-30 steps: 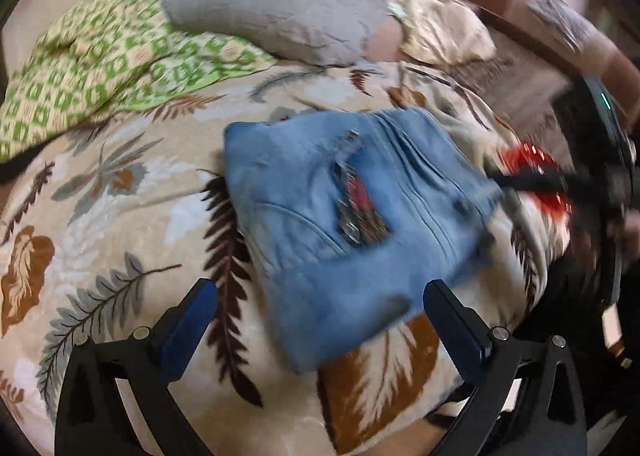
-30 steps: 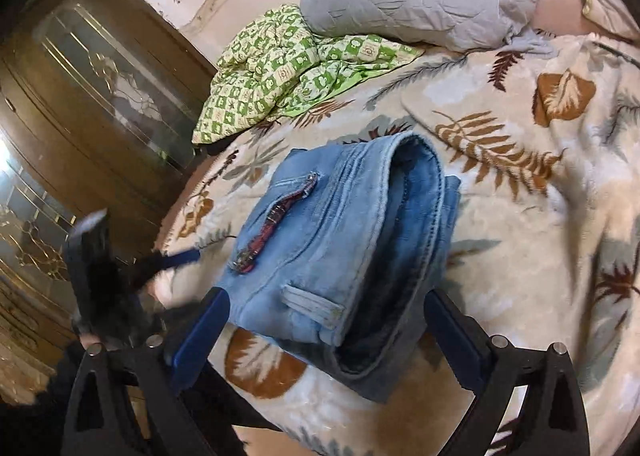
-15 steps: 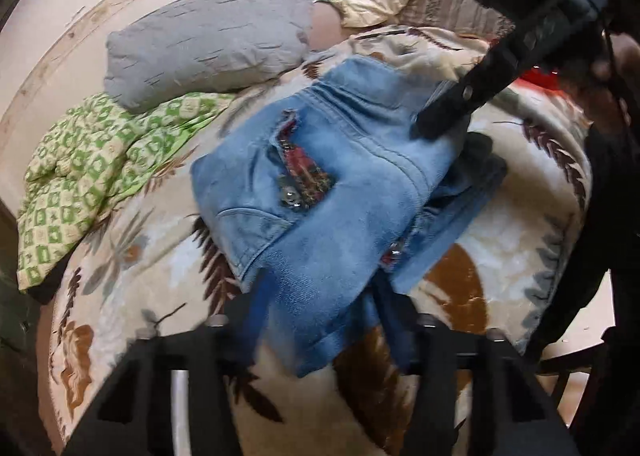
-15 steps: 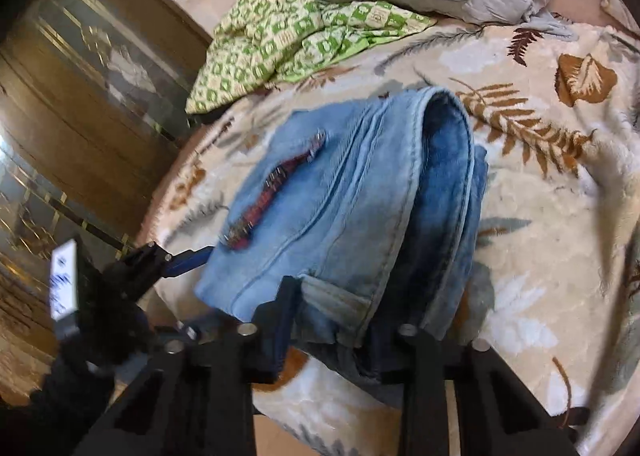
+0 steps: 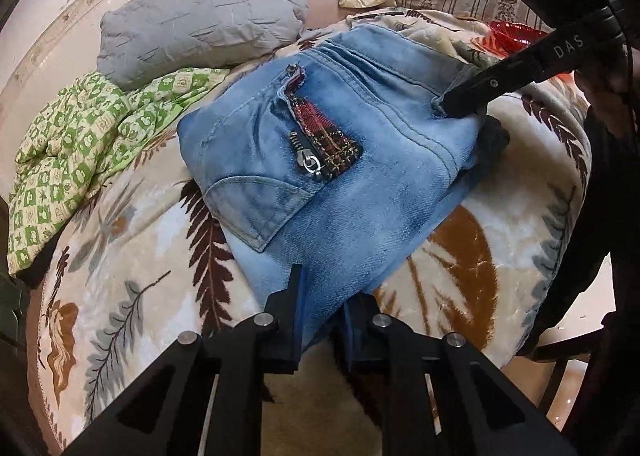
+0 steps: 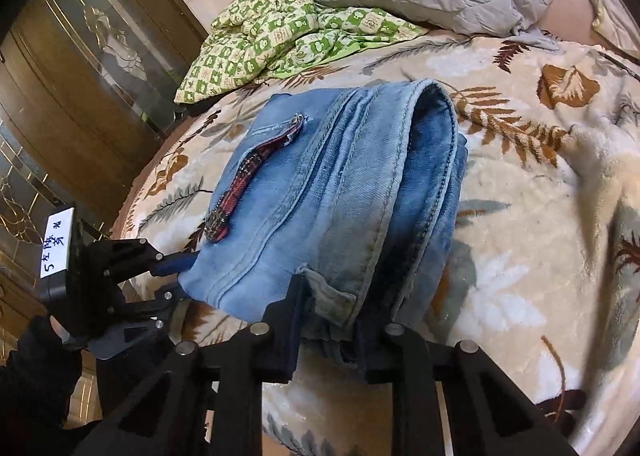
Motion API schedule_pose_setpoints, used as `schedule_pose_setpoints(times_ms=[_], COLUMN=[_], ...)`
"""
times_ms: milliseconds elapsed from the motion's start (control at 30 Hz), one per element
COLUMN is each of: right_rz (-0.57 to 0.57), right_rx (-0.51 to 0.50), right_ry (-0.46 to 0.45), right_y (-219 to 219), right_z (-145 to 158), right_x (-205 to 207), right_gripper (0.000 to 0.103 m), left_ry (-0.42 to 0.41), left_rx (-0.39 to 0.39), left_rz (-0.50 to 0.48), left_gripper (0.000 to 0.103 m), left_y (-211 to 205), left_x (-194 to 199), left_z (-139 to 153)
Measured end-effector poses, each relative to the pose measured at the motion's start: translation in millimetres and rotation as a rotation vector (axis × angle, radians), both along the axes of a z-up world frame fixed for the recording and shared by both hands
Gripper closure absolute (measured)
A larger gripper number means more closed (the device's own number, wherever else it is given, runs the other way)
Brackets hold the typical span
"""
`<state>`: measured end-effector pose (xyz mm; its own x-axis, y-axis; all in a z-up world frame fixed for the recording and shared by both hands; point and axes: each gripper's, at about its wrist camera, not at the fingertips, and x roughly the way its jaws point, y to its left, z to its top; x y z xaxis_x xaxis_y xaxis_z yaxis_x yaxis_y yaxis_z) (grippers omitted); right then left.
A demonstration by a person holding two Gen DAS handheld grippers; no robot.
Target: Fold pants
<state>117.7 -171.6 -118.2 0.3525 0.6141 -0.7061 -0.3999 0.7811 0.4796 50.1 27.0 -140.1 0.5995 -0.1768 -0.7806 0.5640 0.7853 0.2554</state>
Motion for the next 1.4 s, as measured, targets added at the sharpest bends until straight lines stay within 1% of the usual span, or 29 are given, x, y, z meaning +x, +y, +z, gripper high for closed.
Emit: schedule_pose_setpoints(times_ms=[100,167,200,233,267,300,333,400,433,467,533,567,633,700,733,833,867,933,1000,1033,1100,1233,1300,1400], right_rz=[0.0,0.0,0.002,0.002,-0.002,-0.003,-0.007,-0.025,-0.029,-0.03,-0.042,-0.049,-0.075,-0.103,-0.115,-0.15,-0.159,-0.168,-0.189,-0.192,-0.193,-0.183,-0.187,-0.19], right_rx=[-0.008,-0.016,-0.024,-0.03,-0.051,-0.075,-0.117,-0.154,-0.143,-0.118,-0.087,-0.057,0.036,0.104,0.148,0.274,0.291,0.316,0.353,0.371,0.39,0.36,0.373,0.403], right_ry=[-0.007,-0.016,-0.031,-0.044,-0.083,-0.111,-0.148,-0.2,-0.222,-0.231,-0.203,-0.176,-0.094,-0.035,0.001,0.089,0.106,0.147,0.207,0.242,0.278,0.307,0.336,0.346], right_y=[1,2,2,3,4,6,7,5,2,-3,-11,-16,-29,-36,-40,-49,-50,-48,-47,-46,-43,-34,-34,-35], right_z=[2,3,6,7,13,17,22,30,34,38,40,39,34,29,26,16,14,7,-5,-12,-21,-36,-46,-49], right_x=[-1,-2,-3,-5,-9,-13,-17,-24,-28,-30,-28,-26,-16,-9,-5,10,14,22,32,37,42,50,54,58], right_gripper=[0.081,0.08,0.079,0.076,0.075,0.064,0.038,0.008,0.007,0.006,0.0,0.0,0.0,0.0,0.0,0.0,0.0,0.0,0.0,0.0,0.0,0.0,0.0,0.0], left_ry=[-0.007,-0.022,-0.024,-0.025,-0.011,0.021,0.033,0.031,0.032,0.033,0.033,0.037,0.052,0.085,0.104,0.2,0.245,0.317,0.413,0.439,0.502,0.577,0.577,0.583], left_rx=[0.004,0.014,0.014,0.015,0.013,0.003,-0.018,-0.067,-0.087,-0.125,-0.188,-0.227,-0.322,-0.422,-0.455,-0.585,-0.637,-0.704,-0.774,-0.789,-0.814,-0.801,-0.829,-0.827], left_rz=[0.005,0.007,0.006,0.007,0.007,0.007,0.008,0.024,0.034,0.055,0.089,0.114,0.18,0.233,0.253,0.333,0.362,0.407,0.463,0.48,0.513,0.531,0.522,0.492], left_gripper=[0.087,0.085,0.081,0.058,0.023,0.012,0.008,0.008,0.008,0.008,0.007,0.005,0.003,0.003,0.002,0.001,0.001,0.001,0.001,0.001,0.001,0.001,0.0,0.0], left_y=[0,-1,-1,-1,0,1,4,10,14,19,28,34,46,56,59,67,69,70,71,70,68,63,65,65], left_x=[-3,-5,-6,-7,-8,-9,-11,-15,-15,-15,-12,-8,4,19,26,54,66,80,100,105,115,126,126,125], left_z=[-1,0,1,1,2,2,5,16,20,28,40,46,58,65,66,63,59,49,33,28,14,-9,-11,-12])
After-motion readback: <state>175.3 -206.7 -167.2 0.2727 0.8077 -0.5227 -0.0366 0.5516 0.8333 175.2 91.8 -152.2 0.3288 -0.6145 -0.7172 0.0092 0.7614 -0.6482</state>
